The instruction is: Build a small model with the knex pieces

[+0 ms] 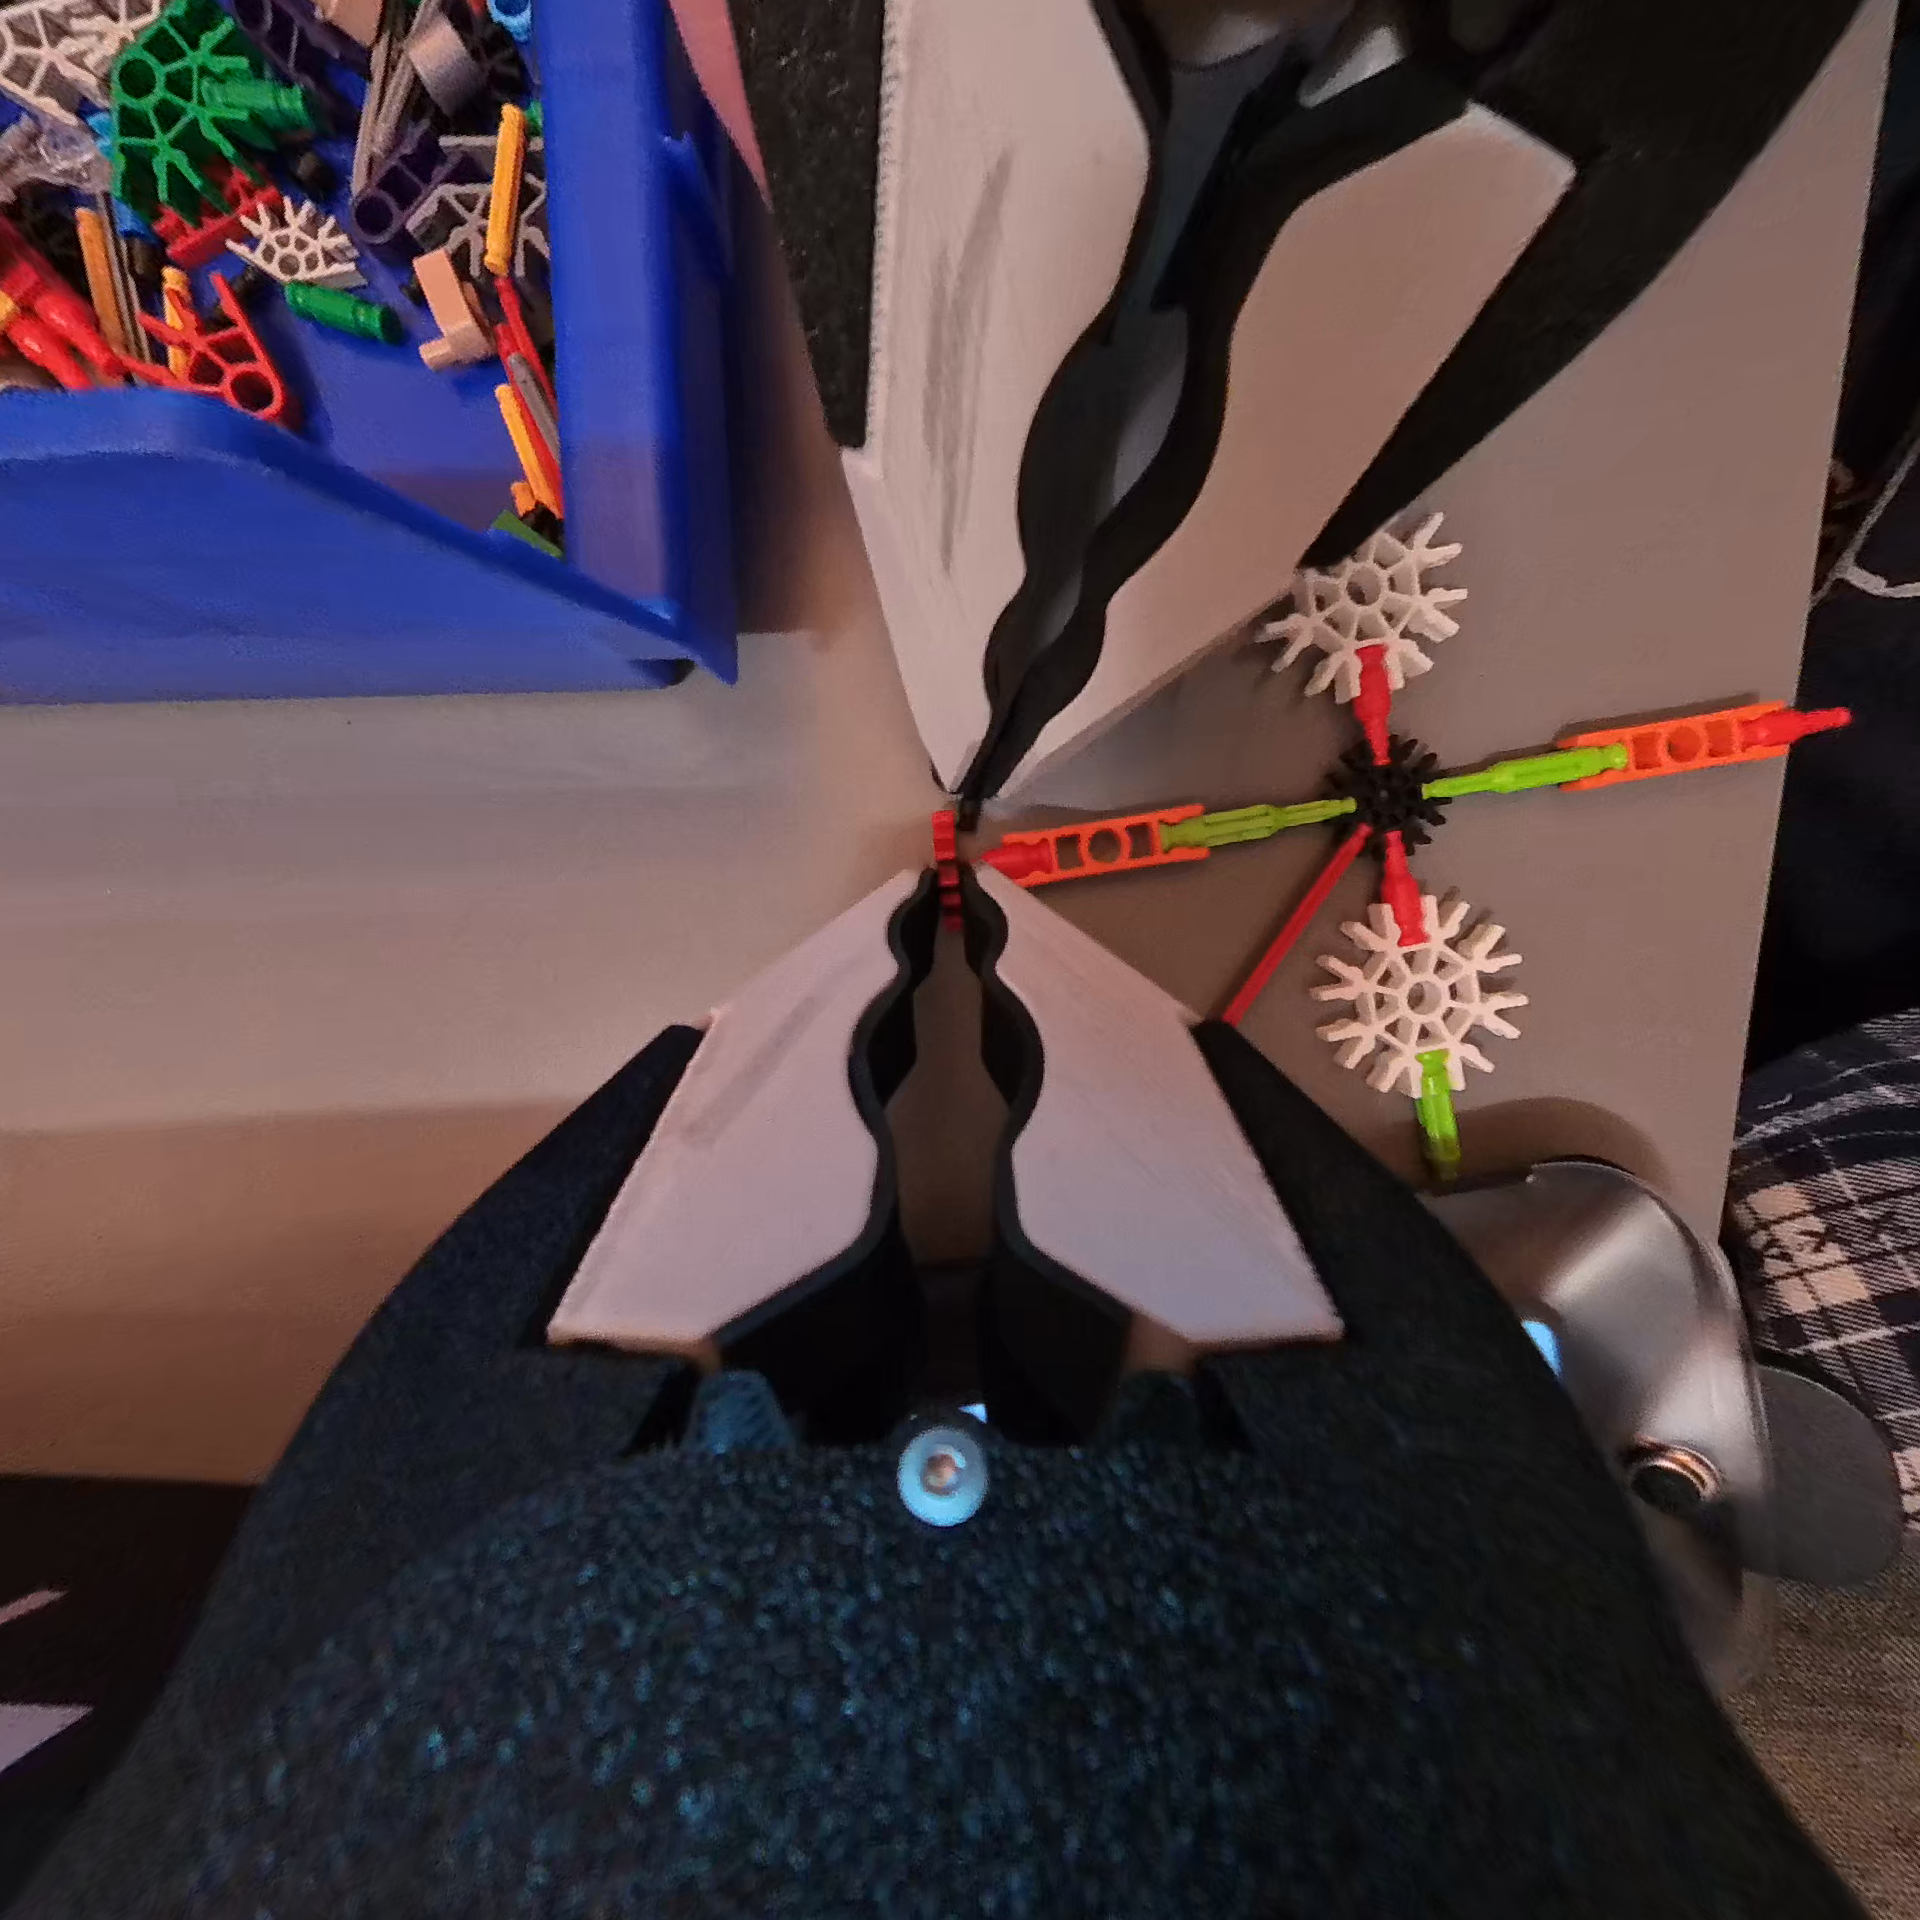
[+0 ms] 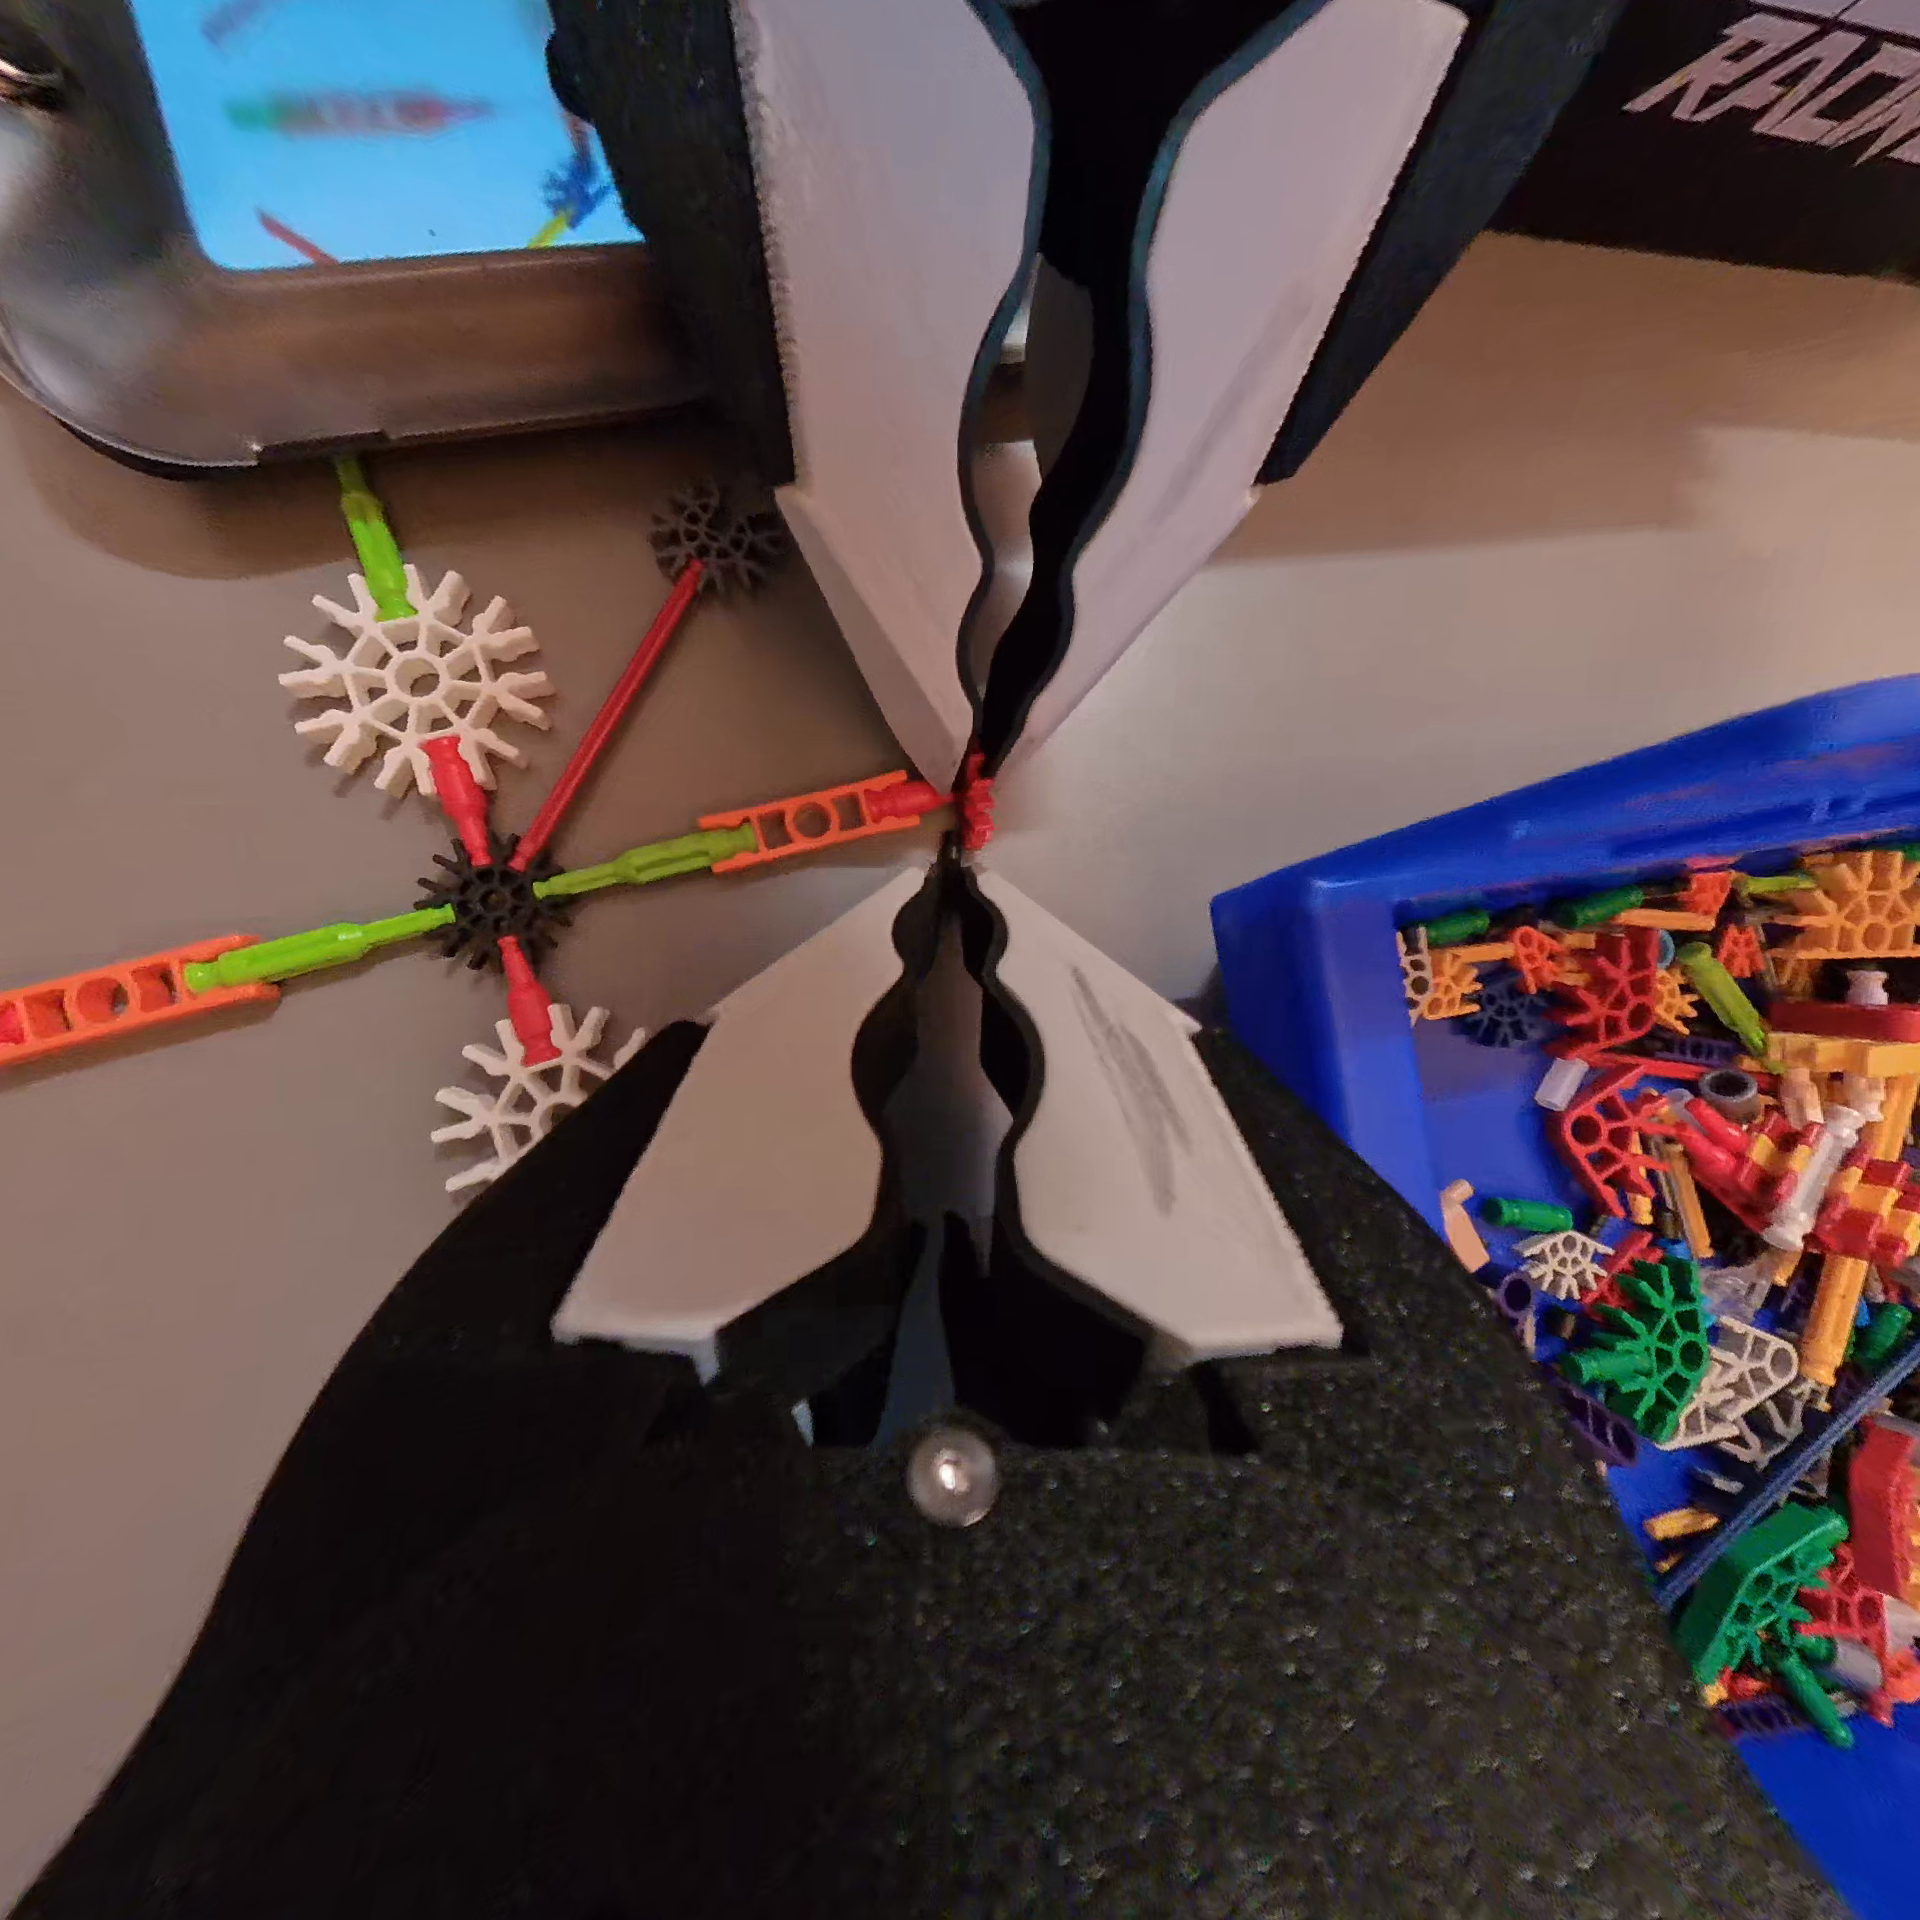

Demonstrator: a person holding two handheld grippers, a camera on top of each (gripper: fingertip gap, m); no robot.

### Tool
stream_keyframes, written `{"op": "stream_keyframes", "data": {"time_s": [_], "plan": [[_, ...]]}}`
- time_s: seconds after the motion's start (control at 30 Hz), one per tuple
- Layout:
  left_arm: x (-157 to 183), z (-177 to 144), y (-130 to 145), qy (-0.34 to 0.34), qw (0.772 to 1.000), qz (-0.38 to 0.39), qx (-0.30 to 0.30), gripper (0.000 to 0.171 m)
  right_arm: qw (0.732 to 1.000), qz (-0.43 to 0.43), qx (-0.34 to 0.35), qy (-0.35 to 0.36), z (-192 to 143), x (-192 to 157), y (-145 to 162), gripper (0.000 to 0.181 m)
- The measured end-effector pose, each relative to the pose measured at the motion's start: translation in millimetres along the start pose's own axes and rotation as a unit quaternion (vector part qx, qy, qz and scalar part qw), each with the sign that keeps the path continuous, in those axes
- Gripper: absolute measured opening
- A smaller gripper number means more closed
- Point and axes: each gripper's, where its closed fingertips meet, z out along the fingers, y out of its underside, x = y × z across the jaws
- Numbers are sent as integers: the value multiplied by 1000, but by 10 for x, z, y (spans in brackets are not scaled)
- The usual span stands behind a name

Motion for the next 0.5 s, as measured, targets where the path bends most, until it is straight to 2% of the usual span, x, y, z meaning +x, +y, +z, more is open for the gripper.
{"op": "stream_keyframes", "data": {"time_s": [0.5], "plan": [[0, 35, -50, 11, 1000, 3, 8, 5, 1000, -22, -11, 13, -22, 70, 60, 2]]}}
